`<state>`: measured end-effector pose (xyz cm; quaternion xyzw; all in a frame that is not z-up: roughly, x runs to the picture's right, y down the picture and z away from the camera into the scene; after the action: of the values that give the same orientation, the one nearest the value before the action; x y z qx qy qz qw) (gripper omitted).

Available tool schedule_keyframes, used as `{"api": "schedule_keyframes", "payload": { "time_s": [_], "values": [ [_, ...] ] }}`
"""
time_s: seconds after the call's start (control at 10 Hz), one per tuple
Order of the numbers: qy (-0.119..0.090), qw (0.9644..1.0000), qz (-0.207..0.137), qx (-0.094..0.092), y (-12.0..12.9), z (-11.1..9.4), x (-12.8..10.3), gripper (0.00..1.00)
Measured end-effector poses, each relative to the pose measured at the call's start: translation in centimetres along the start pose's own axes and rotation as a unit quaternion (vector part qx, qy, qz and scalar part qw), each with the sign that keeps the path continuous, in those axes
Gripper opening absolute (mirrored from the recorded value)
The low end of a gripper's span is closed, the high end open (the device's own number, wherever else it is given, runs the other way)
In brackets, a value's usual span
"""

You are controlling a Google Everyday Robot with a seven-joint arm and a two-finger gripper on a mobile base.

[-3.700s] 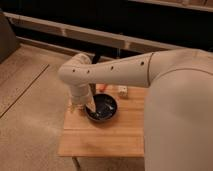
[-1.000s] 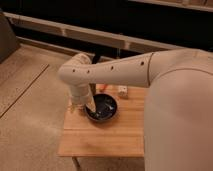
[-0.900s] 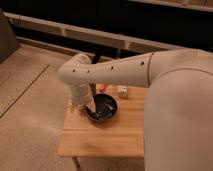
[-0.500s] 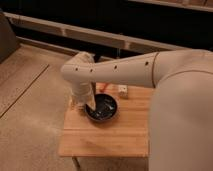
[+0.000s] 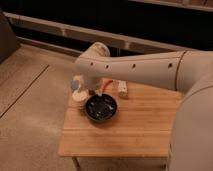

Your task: Knock the eraser over

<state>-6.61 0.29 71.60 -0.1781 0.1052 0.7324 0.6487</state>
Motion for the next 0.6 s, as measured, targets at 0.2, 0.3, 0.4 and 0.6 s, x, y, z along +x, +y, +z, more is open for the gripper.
{"api": "schedule_keyframes", "payload": {
  "time_s": [0.2,0.3,0.4,0.6],
  "values": [
    [-0.017,0.9998,0.008,0.01,-1.6,0.0,-1.2,0.65],
    [-0.017,0.9998,0.009,0.01,-1.5,0.0,-1.2,0.65],
    [-0.017,0.9998,0.007,0.009,-1.3,0.0,-1.2,0.65],
    [-0.016,0.9998,0.006,0.008,-1.3,0.0,-1.1,0.65]
  ]
}}
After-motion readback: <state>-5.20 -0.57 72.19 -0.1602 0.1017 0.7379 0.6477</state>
